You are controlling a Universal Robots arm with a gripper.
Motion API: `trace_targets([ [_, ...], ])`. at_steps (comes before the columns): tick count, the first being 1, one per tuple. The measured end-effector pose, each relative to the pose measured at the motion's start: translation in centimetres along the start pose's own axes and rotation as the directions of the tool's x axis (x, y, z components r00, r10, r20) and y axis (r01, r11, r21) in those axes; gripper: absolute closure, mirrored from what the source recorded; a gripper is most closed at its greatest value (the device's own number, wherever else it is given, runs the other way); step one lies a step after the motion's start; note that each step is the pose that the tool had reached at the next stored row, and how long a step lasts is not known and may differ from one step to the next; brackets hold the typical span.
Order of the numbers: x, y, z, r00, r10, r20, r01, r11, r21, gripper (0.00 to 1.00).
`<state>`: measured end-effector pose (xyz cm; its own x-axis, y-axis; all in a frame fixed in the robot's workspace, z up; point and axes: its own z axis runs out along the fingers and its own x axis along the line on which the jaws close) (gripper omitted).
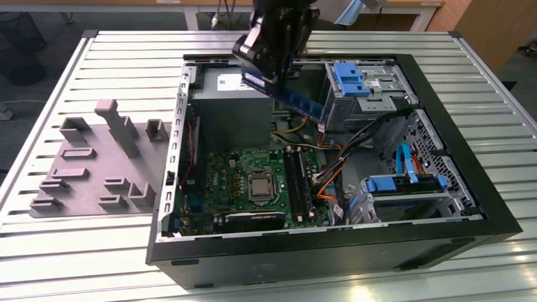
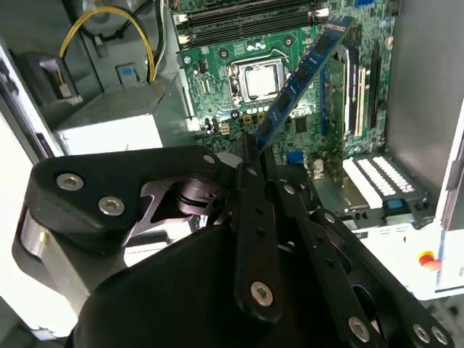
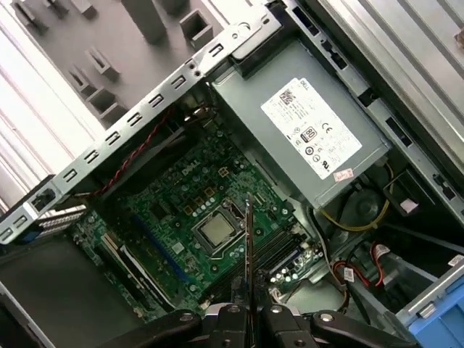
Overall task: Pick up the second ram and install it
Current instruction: 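Insert the second ram into the second slot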
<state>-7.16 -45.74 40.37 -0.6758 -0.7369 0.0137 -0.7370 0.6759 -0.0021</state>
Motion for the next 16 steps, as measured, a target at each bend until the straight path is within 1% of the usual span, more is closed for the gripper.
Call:
trace_targets([
  [2, 0.00, 0.00, 0.03, 0.9994, 0.035, -0.0006, -0.035, 0.9994, -0.0001, 0.86],
  [5, 0.00, 0.00, 0.09, 0.9960, 0.089, -0.0012, -0.089, 0.9960, -0.0004, 0.86],
  [8, 0.00, 0.00, 0.15, 0.9899, 0.142, -0.0016, -0.142, 0.9899, -0.0007, 0.86],
  [11, 0.00, 0.00, 0.19, 0.9810, 0.194, -0.0022, -0.194, 0.9810, -0.0011, 0.86],
  [13, 0.00, 0.00, 0.21, 0.9752, 0.221, -0.0024, -0.221, 0.9752, -0.0013, 0.86],
  [14, 0.00, 0.00, 0.21, 0.9741, 0.226, -0.0024, -0.226, 0.9741, -0.0014, 0.86],
  [16, 0.00, 0.00, 0.22, 0.9739, 0.227, -0.0024, -0.227, 0.9739, -0.0014, 0.86],
])
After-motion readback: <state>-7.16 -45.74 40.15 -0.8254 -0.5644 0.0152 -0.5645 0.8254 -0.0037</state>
